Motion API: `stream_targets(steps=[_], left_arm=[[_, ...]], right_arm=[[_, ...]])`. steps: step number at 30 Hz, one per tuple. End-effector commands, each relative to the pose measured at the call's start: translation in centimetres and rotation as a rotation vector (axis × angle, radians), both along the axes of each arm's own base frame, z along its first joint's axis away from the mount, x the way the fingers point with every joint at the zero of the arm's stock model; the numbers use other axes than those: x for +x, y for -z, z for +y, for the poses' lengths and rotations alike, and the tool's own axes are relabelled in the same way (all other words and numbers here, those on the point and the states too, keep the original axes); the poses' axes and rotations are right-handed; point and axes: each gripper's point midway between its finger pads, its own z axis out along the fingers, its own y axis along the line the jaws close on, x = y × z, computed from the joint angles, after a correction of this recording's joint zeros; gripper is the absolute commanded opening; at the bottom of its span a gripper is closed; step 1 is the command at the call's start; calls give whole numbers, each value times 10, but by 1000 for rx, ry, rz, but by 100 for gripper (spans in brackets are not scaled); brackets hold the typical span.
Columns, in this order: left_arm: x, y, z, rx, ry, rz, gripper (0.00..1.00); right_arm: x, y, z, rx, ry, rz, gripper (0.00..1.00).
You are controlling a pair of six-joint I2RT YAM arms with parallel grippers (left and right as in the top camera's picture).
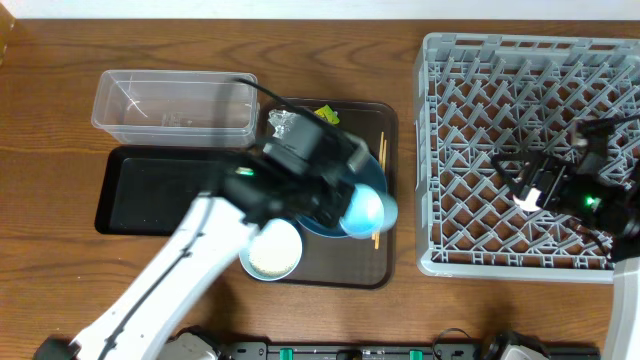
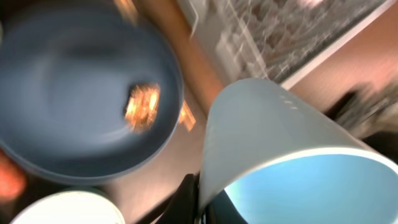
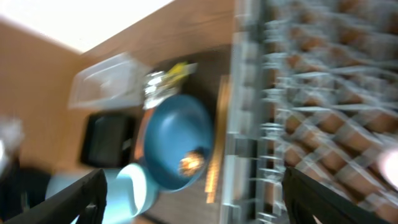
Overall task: Sort waste into correct bins and load items into the dishwasher rack
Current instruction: 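Hand the light-blue cup from the left gripper to the right gripper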
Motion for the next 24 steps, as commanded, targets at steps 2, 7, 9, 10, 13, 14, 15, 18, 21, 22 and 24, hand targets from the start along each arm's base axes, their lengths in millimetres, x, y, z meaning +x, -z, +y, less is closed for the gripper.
stream_targets(steps=[2,7,9,10,13,14,15,18,21,22,24], left_arm=[[8,-54,5,-378,50,93,6],[14,-91,22,-653,118,147,6],[12,-102,25,-732,159,161,6],[10,-107,25,-763,177,167,6],[7,-114,24,-797,206,167,6],[6,-115,24,-806,215,168,6],[5,-117,24,-815,223,170,6],[-1,-124,24,-855,253,185,6],[-2,-125,23,-860,256,192,6],[-2,-125,23,-860,257,192,6],[-2,-125,23,-859,256,190,6]], right_arm=[[-17,-37,57,86,-317,-208,92],[-32,-58,103,116,-560,-372,91],[-36,-63,118,111,-627,-417,91],[-39,-66,127,110,-663,-443,90],[-47,-72,148,106,-755,-511,90],[-48,-74,155,96,-778,-533,90],[-49,-75,160,92,-797,-553,89],[-48,-79,173,95,-824,-581,89],[-41,-81,182,96,-828,-599,88],[-40,-83,185,104,-835,-610,88],[-39,-86,190,111,-849,-627,88]])
